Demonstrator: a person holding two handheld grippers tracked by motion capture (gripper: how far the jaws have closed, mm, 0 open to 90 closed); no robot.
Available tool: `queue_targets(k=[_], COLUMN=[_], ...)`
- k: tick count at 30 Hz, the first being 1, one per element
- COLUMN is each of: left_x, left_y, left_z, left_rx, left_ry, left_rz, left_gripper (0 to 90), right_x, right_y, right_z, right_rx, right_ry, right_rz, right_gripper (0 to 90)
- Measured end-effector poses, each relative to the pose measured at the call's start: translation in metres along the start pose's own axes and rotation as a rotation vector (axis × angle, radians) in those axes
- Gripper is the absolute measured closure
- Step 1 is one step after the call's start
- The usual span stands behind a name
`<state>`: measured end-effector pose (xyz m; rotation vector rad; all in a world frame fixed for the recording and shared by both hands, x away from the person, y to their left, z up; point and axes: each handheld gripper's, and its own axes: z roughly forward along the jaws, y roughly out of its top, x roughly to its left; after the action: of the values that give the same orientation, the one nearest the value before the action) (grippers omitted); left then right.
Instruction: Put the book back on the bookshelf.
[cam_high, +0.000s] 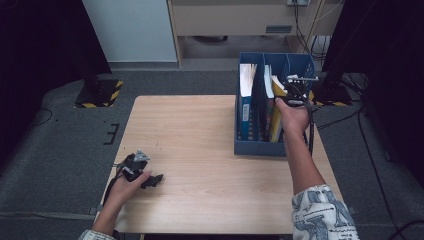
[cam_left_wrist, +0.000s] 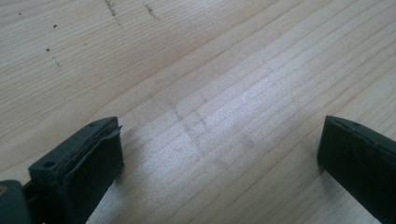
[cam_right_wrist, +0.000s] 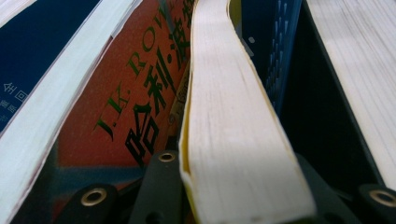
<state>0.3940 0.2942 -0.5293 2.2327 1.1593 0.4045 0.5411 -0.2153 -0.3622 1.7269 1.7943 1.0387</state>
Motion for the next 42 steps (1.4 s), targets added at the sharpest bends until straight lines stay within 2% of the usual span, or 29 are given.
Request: queue_targets(k=[9, 13, 20, 25, 32, 42], left_x=[0.000, 0.000, -0.001, -0.001, -0.001, -0.001], left_y=[0.000, 0.000, 0.000, 0.000, 0.000, 0.000], left_z=[0.000, 0.000, 0.000, 0.000, 0.000, 0.000], left_rx=[0.000, 0.000, 0.000, 0.001, 0.001, 0.001], left_ry=[0.000, 0.000, 0.001, 0.001, 0.001, 0.001], left_rz=[0.000, 0.000, -0.004, -0.003, -0.004, -0.004], left_gripper=[0.0, 0.0, 0.0, 0.0, 0.0, 0.0], right_x=[-0.001, -0.002, -0.001, -0.003, -0.003, -0.003], right_y=[-0.001, -0.002, -0.001, 0.000, 0.000, 0.000], right_z=[-0.003, -0.007, -0.016, -0.019, -0.022, -0.026], right_rx=[0.023, 0.042, 0.060, 0.065, 0.076, 0.085], right_ry=[0.007, 0.018, 0.026, 0.037, 0.046, 0.035], right_rz=[-0.018, -0.011, -0.043, -0.031, -0.039, -0.059], right_gripper=[72.3, 71.0, 70.4, 69.2, 68.3, 71.3])
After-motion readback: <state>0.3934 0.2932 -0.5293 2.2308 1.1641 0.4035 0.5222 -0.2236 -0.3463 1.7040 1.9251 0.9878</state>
